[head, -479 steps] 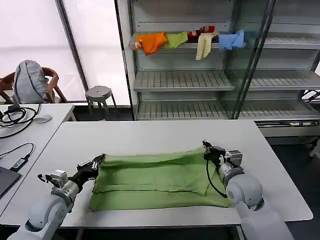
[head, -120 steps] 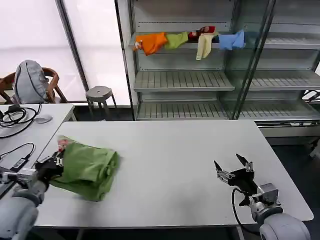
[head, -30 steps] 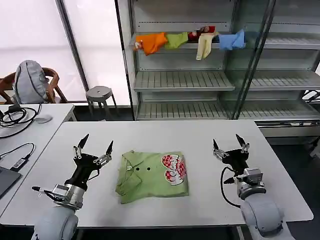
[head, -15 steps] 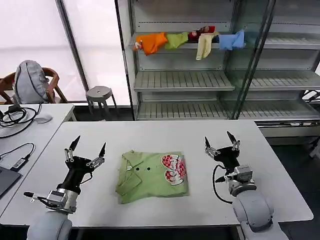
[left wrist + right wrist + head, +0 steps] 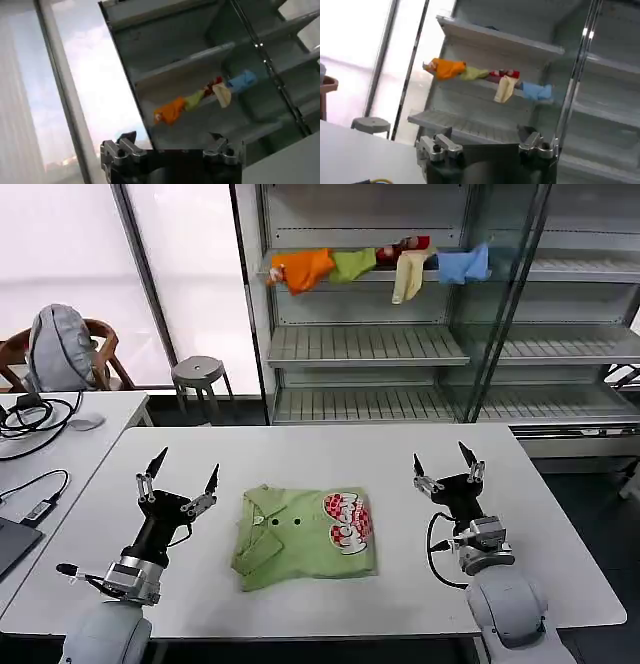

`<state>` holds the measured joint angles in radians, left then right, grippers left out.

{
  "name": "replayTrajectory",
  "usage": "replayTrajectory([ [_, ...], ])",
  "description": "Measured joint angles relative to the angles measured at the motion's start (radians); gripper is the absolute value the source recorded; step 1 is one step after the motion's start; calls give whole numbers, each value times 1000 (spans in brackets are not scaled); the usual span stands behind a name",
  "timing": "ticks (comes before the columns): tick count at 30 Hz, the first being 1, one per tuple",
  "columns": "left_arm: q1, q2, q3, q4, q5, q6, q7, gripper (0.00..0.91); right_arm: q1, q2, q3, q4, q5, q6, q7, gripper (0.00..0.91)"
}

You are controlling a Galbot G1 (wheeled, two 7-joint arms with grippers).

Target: Fold and organize the clothes.

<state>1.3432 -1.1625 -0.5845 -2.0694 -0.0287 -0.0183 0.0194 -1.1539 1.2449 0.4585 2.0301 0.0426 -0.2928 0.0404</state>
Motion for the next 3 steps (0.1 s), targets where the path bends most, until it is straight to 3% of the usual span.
replayTrajectory([
  [3, -9, 1, 9, 6, 6, 1, -10, 907, 4, -3, -1, -9, -6, 6, 3, 907],
])
